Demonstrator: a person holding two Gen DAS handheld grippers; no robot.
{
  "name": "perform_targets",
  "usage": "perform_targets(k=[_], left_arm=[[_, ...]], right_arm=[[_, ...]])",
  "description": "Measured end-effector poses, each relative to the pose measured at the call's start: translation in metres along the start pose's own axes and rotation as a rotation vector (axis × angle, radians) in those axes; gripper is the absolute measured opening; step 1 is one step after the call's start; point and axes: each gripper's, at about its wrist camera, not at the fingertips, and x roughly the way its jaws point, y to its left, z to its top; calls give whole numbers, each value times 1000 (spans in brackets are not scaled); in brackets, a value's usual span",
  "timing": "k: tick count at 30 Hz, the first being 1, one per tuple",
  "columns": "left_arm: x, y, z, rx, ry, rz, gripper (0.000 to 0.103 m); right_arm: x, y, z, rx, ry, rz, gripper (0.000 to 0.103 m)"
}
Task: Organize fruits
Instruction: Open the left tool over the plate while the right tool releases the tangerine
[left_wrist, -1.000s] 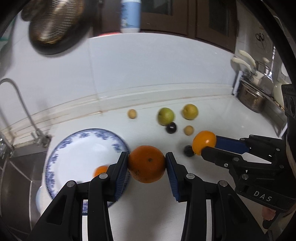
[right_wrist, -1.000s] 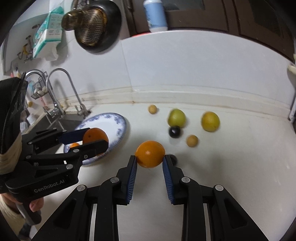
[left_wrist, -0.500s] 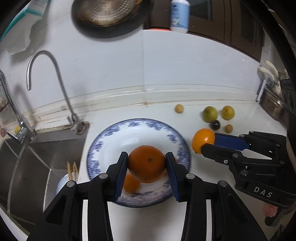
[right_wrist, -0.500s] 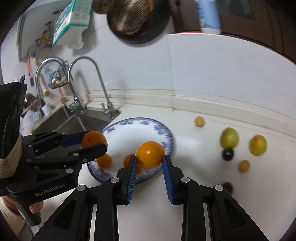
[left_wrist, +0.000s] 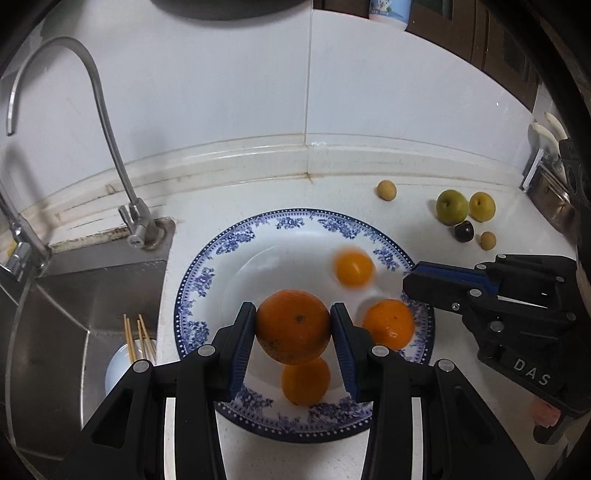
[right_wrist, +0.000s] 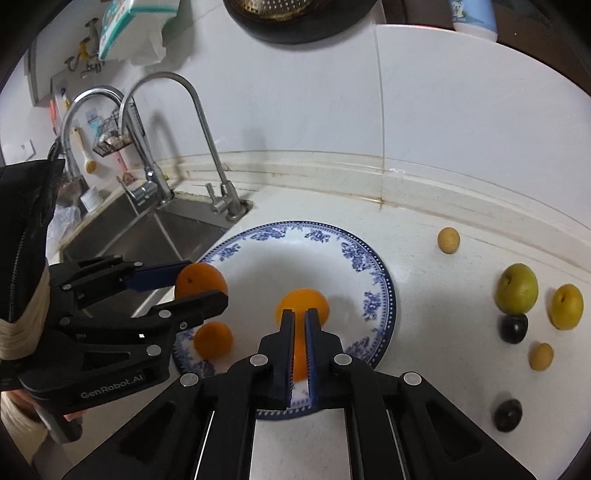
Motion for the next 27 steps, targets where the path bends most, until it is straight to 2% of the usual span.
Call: perform_targets(k=[3, 5, 7, 9, 16, 17, 19, 20, 25, 27], left_arm=[[5, 0, 1, 5, 8, -6, 41], [7, -1, 2, 10, 7, -17, 48], [4, -1, 2, 15, -11, -18, 61], [-1, -3, 4, 22, -24, -4, 65], [-25, -10, 8, 15, -73, 20, 71], [-30, -11, 8, 12, -82, 20, 72], [-39, -15, 8, 6, -100, 15, 75], [-45, -18, 7, 8, -111, 10, 75], [-66, -36, 6, 23, -158, -5, 79], [-73, -45, 6, 38, -174, -15, 80]], right_arm=[[2, 0, 0, 8, 5, 0, 7], [0, 2, -1, 3, -3, -3, 7], [-3, 3, 0, 2, -7, -8, 7], [-7, 4, 0, 5, -17, -9, 7], [-33, -1, 0, 45, -62, -67, 8], [-38, -2, 0, 50, -68, -77, 9], [-48, -3, -1, 65, -85, -100, 23], [-54, -5, -2, 74, -95, -113, 34], [-83, -13, -9, 113, -146, -159, 36], [-94, -15, -11, 116, -160, -178, 41]])
